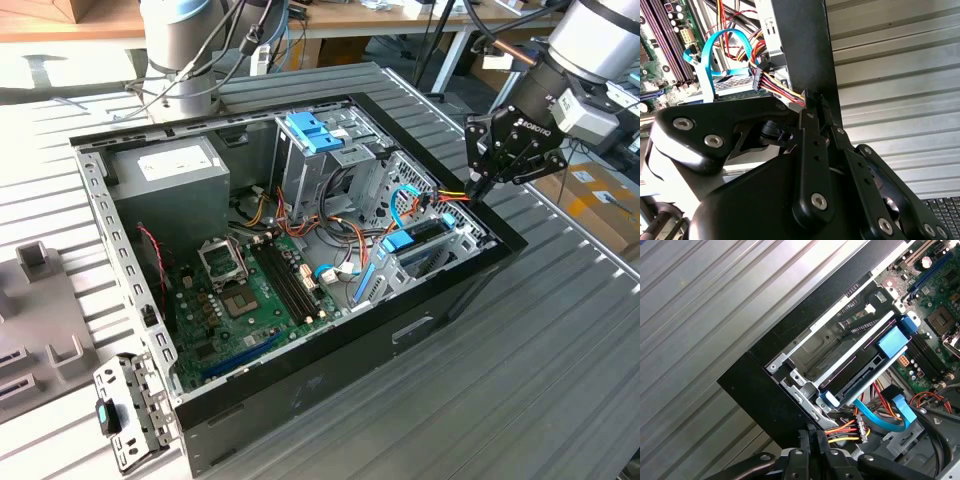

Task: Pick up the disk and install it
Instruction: 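Insert the first disk wire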

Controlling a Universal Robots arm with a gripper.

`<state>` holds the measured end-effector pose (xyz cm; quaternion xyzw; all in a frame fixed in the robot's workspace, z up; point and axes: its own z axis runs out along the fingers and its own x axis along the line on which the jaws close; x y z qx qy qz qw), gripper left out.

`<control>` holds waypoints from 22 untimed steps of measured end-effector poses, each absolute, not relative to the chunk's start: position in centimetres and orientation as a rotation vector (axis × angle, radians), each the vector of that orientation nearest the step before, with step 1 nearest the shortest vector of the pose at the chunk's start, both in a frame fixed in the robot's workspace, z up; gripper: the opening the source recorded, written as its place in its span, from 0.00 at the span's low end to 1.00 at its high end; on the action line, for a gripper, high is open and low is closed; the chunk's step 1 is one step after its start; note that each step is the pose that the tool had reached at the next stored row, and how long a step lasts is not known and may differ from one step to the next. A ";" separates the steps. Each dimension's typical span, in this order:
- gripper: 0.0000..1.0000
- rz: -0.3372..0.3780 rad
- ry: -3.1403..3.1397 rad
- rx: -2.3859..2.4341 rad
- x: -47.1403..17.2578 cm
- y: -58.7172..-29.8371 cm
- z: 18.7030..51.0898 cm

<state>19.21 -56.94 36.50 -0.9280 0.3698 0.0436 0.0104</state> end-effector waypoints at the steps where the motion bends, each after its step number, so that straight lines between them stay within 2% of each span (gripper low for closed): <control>1: 0.18 0.136 1.154 -2.896 19.2 -56.9 36.5; 22: 0.17 0.137 1.154 -2.895 19.1 -56.1 37.6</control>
